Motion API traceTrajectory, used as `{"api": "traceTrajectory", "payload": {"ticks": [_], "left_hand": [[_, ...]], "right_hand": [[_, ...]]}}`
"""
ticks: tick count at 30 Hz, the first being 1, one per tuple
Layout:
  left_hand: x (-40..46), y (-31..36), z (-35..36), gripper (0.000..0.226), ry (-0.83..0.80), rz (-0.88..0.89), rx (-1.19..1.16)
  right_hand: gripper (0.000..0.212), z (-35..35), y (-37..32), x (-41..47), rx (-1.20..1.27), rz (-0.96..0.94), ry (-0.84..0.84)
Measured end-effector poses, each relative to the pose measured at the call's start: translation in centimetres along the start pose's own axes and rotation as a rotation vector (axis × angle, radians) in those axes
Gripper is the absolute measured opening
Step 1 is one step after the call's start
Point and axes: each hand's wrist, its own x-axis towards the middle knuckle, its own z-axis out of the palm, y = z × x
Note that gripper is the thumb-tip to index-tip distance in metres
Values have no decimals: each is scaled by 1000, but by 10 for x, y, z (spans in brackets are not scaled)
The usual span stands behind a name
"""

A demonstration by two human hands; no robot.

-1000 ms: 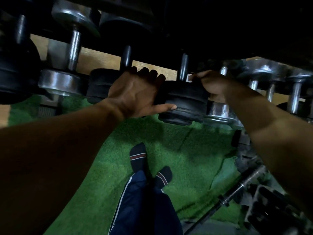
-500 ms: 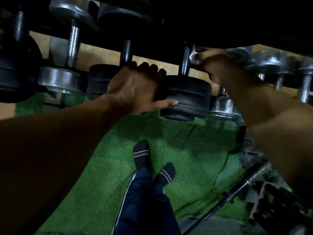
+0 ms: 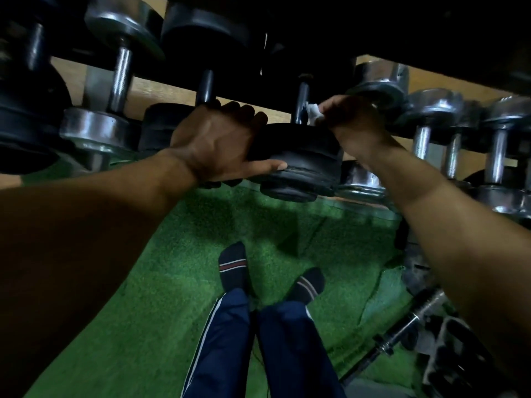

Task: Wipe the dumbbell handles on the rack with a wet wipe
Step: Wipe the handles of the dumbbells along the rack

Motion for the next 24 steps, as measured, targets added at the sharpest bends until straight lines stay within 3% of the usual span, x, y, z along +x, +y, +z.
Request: {"api": "traceTrajectory", "payload": {"ticks": [3,6,9,11,16,20,24], "left_hand": [[0,1,-1,89,-20,-9,9],[1,1,-3,85,-11,-33,-47],[7,13,-3,77,38,-109,-206],[18,36,-4,76,31,-135,-253],[68,118,-16,76,-38,-45,-183],[92,147,-17,95,-168,-54,83],[97,152,-12,103,-260,-60,188]], "right_hand": [[24,-8,16,-7,85,-8,103],[7,-16,41,-22,229,115,163],[20,-26,65,-31,245,52,88],[17,-37,73,-34,272,24,58],[16,-71,91,-29,241,-3,56],[20,-91,110,-18,236,6,13],[26,-99,124,-18,-105,-115,-130]]}}
